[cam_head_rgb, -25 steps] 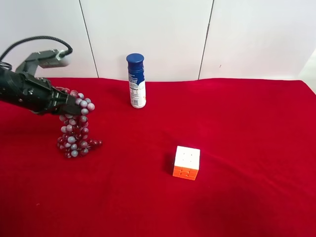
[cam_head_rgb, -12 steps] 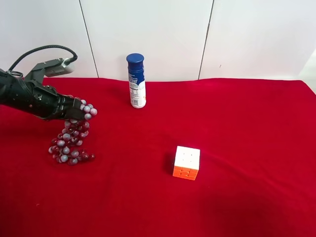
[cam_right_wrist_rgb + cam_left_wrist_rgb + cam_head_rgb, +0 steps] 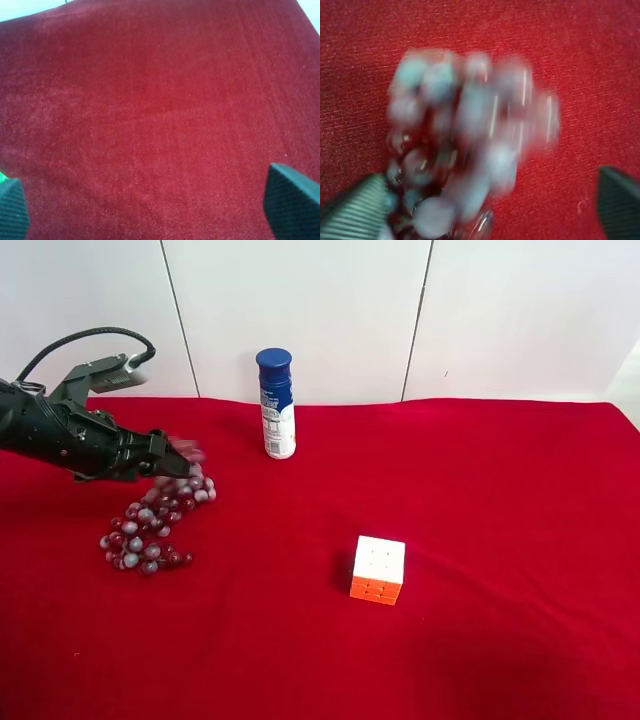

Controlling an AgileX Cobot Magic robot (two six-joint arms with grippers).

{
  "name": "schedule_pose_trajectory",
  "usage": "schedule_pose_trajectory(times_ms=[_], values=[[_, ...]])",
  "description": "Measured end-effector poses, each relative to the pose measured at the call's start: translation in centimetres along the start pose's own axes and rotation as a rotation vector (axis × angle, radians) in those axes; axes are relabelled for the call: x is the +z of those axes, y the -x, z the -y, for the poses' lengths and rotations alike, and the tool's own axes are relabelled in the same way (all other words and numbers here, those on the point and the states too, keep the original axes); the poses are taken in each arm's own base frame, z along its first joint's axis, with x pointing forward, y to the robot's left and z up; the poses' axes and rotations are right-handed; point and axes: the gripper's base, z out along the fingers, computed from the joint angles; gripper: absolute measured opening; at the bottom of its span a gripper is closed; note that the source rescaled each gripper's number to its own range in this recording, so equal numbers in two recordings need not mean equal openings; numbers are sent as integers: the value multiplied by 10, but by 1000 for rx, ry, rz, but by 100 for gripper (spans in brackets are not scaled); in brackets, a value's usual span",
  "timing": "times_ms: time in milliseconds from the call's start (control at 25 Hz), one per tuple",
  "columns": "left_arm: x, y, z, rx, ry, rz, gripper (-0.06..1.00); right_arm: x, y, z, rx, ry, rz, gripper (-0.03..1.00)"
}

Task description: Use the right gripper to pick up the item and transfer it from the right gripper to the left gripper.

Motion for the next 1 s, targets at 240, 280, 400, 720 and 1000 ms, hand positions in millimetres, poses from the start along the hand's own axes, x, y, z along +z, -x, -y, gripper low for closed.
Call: schedule_pose_trajectory(times_ms=[240,280,400,720,1000], values=[[0,0,-1,8,11,5,99,0,0,0,0,0,0,88],[0,1,-1,8,12,6,99,0,0,0,0,0,0,88],[0,1,-2,9,27,14,100,0,0,0,0,0,0,88],[0,1,-2,15,18,8,100,0,0,0,0,0,0,88],[-8,-2,-2,101,49,-45,100,0,0,0,0,0,0,88]])
